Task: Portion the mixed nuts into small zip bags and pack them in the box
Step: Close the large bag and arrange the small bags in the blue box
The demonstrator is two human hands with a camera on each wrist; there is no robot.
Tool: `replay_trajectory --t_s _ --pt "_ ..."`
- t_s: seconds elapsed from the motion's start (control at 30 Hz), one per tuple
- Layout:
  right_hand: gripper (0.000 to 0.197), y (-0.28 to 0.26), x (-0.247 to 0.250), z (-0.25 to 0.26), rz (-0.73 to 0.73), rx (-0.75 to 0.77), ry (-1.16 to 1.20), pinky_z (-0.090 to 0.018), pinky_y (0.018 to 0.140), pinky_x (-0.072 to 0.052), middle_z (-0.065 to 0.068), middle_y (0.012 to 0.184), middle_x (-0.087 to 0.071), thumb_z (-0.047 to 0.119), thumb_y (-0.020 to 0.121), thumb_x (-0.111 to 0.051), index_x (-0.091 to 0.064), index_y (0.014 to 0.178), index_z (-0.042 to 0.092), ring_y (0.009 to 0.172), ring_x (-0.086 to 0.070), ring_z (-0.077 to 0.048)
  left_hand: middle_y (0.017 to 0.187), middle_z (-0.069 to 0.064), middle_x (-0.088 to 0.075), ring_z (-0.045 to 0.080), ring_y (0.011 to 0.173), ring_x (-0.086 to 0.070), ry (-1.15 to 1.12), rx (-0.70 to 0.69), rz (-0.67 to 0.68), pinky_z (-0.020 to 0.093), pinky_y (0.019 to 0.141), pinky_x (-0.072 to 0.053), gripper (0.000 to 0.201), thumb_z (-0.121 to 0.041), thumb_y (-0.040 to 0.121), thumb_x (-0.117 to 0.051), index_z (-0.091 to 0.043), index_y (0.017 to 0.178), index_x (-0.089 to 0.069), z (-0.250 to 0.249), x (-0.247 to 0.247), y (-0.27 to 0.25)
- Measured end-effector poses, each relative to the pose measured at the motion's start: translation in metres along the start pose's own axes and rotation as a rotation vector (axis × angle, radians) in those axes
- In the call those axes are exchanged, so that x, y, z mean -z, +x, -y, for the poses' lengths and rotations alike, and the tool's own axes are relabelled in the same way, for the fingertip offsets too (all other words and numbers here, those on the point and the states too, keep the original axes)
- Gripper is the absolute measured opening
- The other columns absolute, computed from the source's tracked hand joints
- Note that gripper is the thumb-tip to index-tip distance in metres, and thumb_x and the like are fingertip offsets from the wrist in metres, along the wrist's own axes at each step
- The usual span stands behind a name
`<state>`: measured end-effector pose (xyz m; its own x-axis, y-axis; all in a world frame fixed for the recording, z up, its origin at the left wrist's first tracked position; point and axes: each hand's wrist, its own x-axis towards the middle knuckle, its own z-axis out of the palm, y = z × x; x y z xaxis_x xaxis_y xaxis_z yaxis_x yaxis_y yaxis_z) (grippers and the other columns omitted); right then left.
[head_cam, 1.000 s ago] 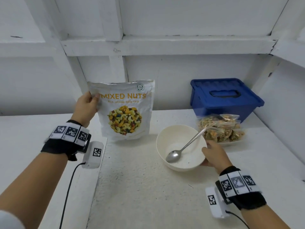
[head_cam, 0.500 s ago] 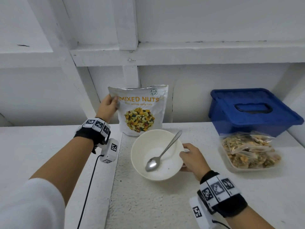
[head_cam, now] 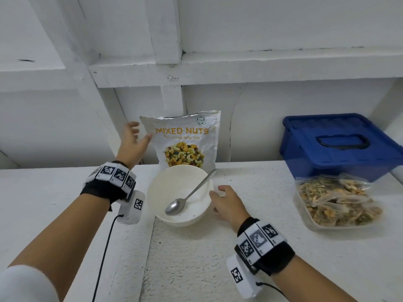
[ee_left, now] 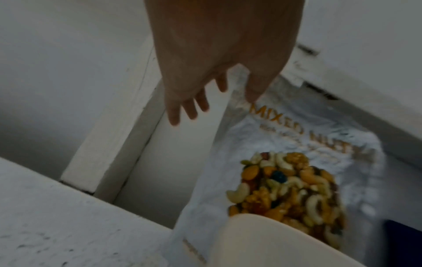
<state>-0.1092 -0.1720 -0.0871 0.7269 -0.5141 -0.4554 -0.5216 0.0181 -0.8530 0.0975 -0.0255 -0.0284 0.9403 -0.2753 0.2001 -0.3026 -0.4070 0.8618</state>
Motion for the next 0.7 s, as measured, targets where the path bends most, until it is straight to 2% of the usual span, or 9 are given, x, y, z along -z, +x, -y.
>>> replay_trajectory --t_s 0.07,0.13,0.2,0.3,0.37,0.43,0.5,0.57,0.7 --pt "0.042 -0.008 0.029 0.006 -0.006 0.05 -0.044 -0.042 0.094 -0.049 -0.006 0.12 -0.053 0.035 0.092 -0.049 -0.04 0.132 0.022 0.108 -0.055 -0.024 0.124 0.021 -0.041 0.033 0.114 -0.046 0.047 -0.122 -0.203 0.033 0.093 -0.039 0.046 -0.013 0.09 -0.057 0.002 0.128 -0.035 -0.011 -0.001 -0.014" --pt "0.034 -0.017 0.07 0.015 -0.039 0.141 -0.066 -0.039 0.088 -0.052 -0.003 0.108 -0.056 0.031 0.094 -0.048 -0.045 0.127 0.021 0.102 -0.058 -0.024 0.112 0.014 -0.04 0.03 0.103 -0.047 0.048 -0.295 -0.313 0.033 0.088 -0.041 0.044 -0.012 0.088 -0.056 0.005 0.125 -0.038 -0.035 -0.008 -0.036" --pt "0.028 -0.02 0.118 0.028 -0.137 0.252 -0.108 -0.037 0.081 -0.052 -0.004 0.107 -0.057 0.026 0.095 -0.047 -0.051 0.121 0.019 0.099 -0.059 -0.022 0.108 0.006 -0.041 0.02 0.095 -0.045 0.02 -0.455 -0.273 0.028 0.081 -0.041 0.04 -0.015 0.086 -0.054 0.001 0.121 -0.042 -0.066 -0.028 -0.059" --pt "0.02 -0.014 0.187 0.043 -0.357 0.39 -0.223 -0.035 0.082 -0.048 0.0 0.101 -0.058 0.021 0.094 -0.047 -0.058 0.11 0.016 0.097 -0.056 -0.017 0.102 0.0 -0.047 0.009 0.085 -0.046 -0.048 -0.579 -0.008 0.01 0.075 -0.037 0.029 -0.016 0.087 -0.055 -0.014 0.114 -0.045 -0.112 -0.085 -0.083" --pt "0.02 -0.005 0.229 0.048 -0.492 0.406 -0.276 -0.026 0.077 -0.04 0.001 0.1 -0.057 0.019 0.094 -0.047 -0.059 0.109 0.015 0.095 -0.053 -0.015 0.101 -0.001 -0.049 0.004 0.085 -0.046 -0.08 -0.566 0.186 0.009 0.074 -0.037 0.025 -0.014 0.088 -0.056 -0.018 0.111 -0.046 -0.136 -0.134 -0.085" --pt "0.025 0.006 0.268 0.047 -0.596 0.361 -0.334 -0.021 0.075 -0.035 -0.003 0.103 -0.058 0.017 0.095 -0.044 -0.057 0.116 0.012 0.096 -0.052 -0.017 0.102 0.002 -0.052 0.008 0.085 -0.048 -0.1 -0.47 0.318 0.021 0.079 -0.043 0.02 -0.011 0.09 -0.055 -0.015 0.109 -0.049 -0.151 -0.185 -0.08" --pt "0.03 0.022 0.302 0.04 -0.668 0.321 -0.403 -0.025 0.077 -0.038 -0.011 0.113 -0.06 0.015 0.095 -0.043 -0.054 0.122 0.008 0.103 -0.055 -0.026 0.106 0.009 -0.056 0.015 0.088 -0.051 -0.032 -0.389 0.364 0.028 0.083 -0.043 0.019 -0.011 0.091 -0.051 -0.008 0.11 -0.054 -0.162 -0.23 -0.072" --pt "0.034 0.039 0.334 0.03 -0.72 0.254 -0.487 -0.034 0.091 -0.041 -0.019 0.123 -0.056 0.014 0.094 -0.043 -0.052 0.126 0.005 0.112 -0.052 -0.035 0.114 0.015 -0.056 0.022 0.096 -0.055 0.034 -0.316 0.404 0.027 0.084 -0.041 0.025 -0.015 0.092 -0.049 -0.004 0.115 -0.055 -0.169 -0.266 -0.068" --pt "0.041 0.059 0.383 0.004 -0.766 -0.011 -0.56 -0.042 0.101 -0.034 -0.029 0.134 -0.041 0.013 0.096 -0.037 -0.039 0.136 0.002 0.122 -0.041 -0.044 0.128 0.02 -0.049 0.032 0.116 -0.05 0.072 -0.131 0.516 0.031 0.092 -0.039 0.047 -0.027 0.095 -0.049 0.0 0.131 -0.039 -0.172 -0.313 -0.065"
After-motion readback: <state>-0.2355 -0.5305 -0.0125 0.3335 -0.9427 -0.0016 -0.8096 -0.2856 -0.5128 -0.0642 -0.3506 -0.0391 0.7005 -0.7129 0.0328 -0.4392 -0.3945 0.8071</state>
